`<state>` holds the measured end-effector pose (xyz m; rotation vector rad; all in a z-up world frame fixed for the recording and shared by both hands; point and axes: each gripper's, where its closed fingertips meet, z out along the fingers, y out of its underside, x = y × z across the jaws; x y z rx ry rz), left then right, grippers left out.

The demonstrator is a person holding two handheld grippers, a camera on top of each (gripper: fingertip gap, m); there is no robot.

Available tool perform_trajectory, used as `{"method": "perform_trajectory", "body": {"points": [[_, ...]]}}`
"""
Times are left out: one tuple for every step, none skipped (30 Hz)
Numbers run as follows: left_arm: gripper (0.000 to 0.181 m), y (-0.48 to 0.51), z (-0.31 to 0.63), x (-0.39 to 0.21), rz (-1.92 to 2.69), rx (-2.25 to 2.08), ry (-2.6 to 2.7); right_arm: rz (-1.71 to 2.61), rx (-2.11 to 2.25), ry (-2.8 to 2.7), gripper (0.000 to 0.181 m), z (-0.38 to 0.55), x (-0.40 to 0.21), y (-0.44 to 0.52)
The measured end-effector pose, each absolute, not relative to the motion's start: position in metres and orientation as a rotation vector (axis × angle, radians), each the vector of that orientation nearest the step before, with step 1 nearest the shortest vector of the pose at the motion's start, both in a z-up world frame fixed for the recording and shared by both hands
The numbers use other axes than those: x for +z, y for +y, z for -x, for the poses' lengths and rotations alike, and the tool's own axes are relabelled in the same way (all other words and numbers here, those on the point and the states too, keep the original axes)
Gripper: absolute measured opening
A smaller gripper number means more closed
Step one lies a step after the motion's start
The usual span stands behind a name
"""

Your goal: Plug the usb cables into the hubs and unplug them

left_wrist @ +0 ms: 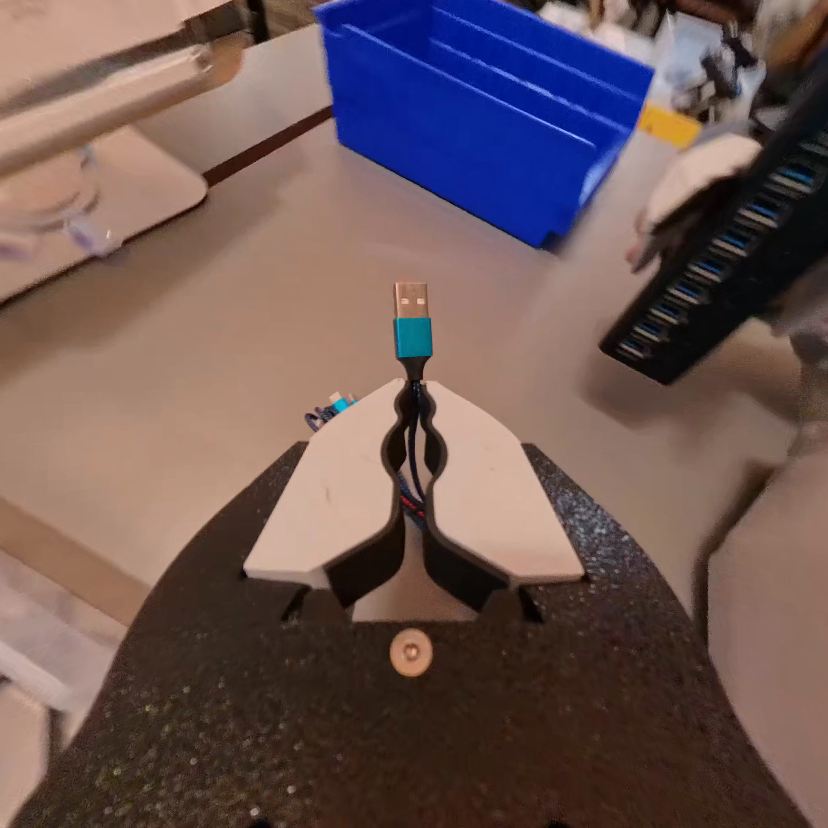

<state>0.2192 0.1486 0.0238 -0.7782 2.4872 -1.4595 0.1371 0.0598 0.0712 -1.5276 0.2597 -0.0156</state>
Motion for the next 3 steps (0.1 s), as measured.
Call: {"method": "perform_trajectory", "body": {"points": [[0.002, 0.144, -0.213, 0.031, 0.674, -1.416, 2.543, 1.532, -0.024, 0.263, 0.074, -0.139, 0.07, 0.059], [0.002, 0.14, -0.205, 0.036, 0.567, -1.368, 2.609, 1.537, -0.036, 0.269, 0.074, -0.142, 0.069, 0.057], [0.002, 0.137, -0.198, 0.041, 0.466, -1.315, 2.668, 1.54, -0.047, 0.269, 0.074, -0.144, 0.067, 0.056]]}}
